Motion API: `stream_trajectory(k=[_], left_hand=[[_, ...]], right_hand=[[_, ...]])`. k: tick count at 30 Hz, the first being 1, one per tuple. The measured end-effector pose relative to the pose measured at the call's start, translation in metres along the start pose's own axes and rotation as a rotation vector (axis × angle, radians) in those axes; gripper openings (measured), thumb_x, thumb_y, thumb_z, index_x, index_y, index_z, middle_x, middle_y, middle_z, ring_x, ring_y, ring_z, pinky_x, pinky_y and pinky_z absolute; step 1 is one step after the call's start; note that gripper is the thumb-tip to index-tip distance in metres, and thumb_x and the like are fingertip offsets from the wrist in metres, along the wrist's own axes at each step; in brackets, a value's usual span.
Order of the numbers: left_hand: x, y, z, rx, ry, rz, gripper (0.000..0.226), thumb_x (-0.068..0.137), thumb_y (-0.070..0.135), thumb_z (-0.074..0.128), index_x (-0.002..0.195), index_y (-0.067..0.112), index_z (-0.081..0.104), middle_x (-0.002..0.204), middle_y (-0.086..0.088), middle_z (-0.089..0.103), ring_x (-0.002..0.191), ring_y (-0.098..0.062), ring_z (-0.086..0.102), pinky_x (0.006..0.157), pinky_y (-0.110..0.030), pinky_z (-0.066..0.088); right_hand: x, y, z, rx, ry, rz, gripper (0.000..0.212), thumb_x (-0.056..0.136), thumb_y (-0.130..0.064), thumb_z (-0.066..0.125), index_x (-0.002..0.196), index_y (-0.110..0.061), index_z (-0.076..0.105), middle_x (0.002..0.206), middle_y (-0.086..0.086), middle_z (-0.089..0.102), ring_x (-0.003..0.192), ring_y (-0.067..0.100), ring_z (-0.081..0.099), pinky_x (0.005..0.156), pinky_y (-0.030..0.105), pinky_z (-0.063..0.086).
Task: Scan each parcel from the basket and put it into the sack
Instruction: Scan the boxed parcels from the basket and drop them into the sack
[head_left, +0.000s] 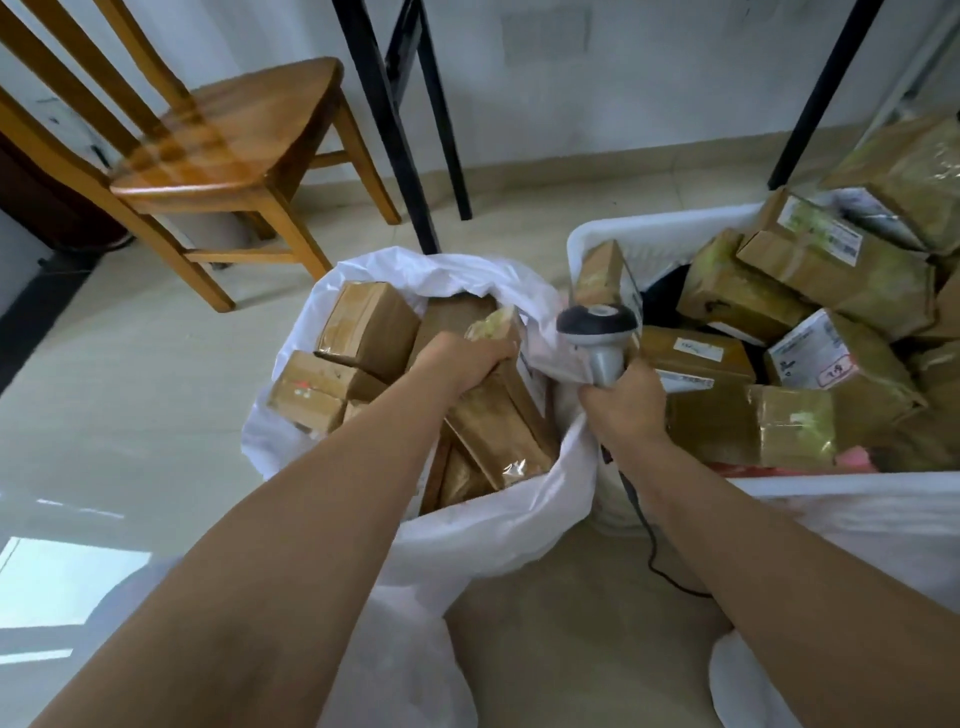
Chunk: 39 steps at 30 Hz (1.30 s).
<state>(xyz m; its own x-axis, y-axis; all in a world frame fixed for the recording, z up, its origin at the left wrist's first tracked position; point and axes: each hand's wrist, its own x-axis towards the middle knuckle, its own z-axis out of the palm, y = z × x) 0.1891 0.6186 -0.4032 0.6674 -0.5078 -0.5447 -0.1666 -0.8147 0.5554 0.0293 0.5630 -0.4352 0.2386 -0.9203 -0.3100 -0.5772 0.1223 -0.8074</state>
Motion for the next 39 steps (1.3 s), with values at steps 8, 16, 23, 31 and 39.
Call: stream_trajectory(k=[8,16,23,31,39], left_hand=[[0.042,0.021,0.058,0.371,-0.025,0.021,0.068,0.082,0.072,0.054,0.123,0.018,0.056,0.091,0.001,0.057,0.082,-0.016,0.059,0.067,-0.026,0.045],[0.048,0.001,0.014,0.523,-0.389,0.302,0.083,0.076,0.055,0.076,0.146,0.022,0.046,0.131,0.005,0.054,0.119,-0.015,0.050,0.101,-0.030,0.036],[0.065,-0.014,0.084,0.619,0.023,0.345,0.031,0.088,0.040,0.069,0.119,0.034,0.066,0.116,0.002,0.066,0.109,-0.026,0.058,0.096,-0.040,0.048],[0.061,-0.012,0.075,0.384,0.033,0.354,0.050,0.091,0.026,0.068,0.137,0.015,0.053,0.128,-0.005,0.060,0.117,-0.025,0.056,0.095,-0.031,0.042],[0.031,0.058,0.055,-0.012,0.306,0.551,0.023,0.095,0.021,0.059,0.116,0.012,0.064,0.108,-0.002,0.067,0.096,-0.015,0.061,0.087,-0.028,0.049]], right_hand=[[0.016,0.015,-0.012,0.059,-0.098,0.043,0.039,0.089,-0.017,0.069,0.125,-0.012,0.053,0.109,0.004,0.059,0.111,0.025,0.059,0.101,0.042,0.048],[0.026,0.014,-0.023,0.189,-0.119,0.107,0.026,0.088,-0.015,0.068,0.109,-0.015,0.053,0.084,-0.003,0.054,0.099,0.026,0.060,0.094,0.044,0.052],[0.021,0.019,-0.029,0.115,-0.209,0.098,0.037,0.088,-0.011,0.068,0.120,-0.014,0.051,0.101,0.000,0.053,0.098,0.017,0.054,0.095,0.037,0.048],[0.023,0.028,-0.039,0.137,-0.143,0.121,0.037,0.085,-0.028,0.074,0.108,-0.021,0.046,0.089,-0.005,0.054,0.095,0.017,0.060,0.081,0.029,0.050],[0.040,0.003,-0.081,0.312,-0.009,0.106,0.026,0.086,-0.028,0.073,0.097,-0.018,0.052,0.086,0.004,0.064,0.061,0.011,0.059,0.050,0.021,0.044]])
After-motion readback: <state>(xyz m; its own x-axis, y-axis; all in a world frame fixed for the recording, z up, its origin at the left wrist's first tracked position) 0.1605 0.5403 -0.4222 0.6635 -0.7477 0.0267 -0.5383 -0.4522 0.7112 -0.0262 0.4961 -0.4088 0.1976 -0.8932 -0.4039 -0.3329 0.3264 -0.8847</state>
